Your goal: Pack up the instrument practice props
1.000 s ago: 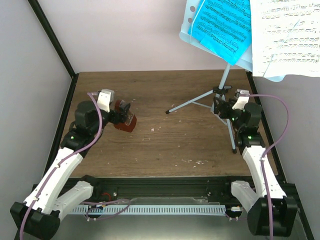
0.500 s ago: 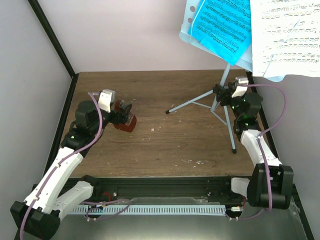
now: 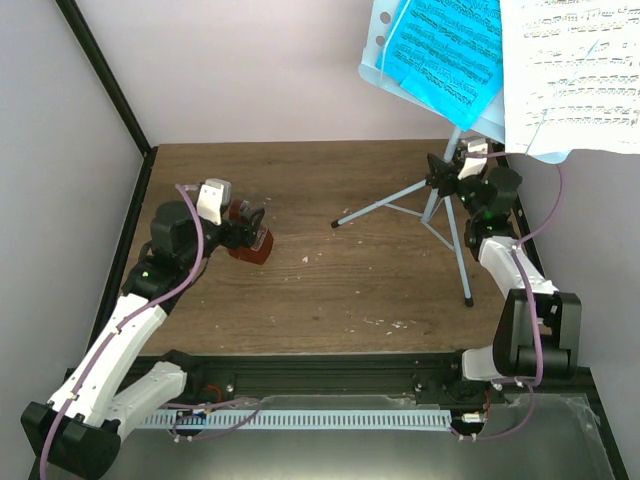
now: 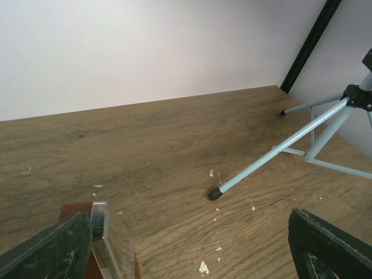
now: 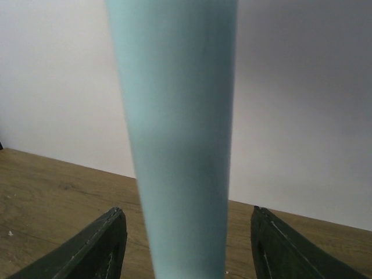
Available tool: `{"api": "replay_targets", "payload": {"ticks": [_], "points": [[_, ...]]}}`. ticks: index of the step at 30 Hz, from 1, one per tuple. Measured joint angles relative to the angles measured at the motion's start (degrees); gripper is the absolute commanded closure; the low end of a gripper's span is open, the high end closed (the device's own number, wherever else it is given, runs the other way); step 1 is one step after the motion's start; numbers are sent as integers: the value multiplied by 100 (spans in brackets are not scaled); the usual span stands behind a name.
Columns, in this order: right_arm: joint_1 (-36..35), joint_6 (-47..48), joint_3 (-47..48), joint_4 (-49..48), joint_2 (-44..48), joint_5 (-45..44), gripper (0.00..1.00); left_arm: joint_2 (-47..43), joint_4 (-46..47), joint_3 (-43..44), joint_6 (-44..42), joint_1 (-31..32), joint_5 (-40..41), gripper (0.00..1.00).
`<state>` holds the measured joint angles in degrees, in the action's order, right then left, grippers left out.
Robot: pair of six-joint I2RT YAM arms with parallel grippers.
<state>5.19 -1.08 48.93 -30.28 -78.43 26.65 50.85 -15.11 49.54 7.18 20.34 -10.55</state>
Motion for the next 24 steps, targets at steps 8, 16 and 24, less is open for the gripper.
{"api": "replay_targets", "payload": {"ticks": [8,16,24], "points": [[0,66,74,-15,-409,240,53,-2,2,0,31,0,-17,7],[0,195,72,-66,-452,380,78,-2,2,0,37,0,-26,7],[-186,402,72,-72,-474,540,99,-2,4,0,61,0,-28,7]]}}
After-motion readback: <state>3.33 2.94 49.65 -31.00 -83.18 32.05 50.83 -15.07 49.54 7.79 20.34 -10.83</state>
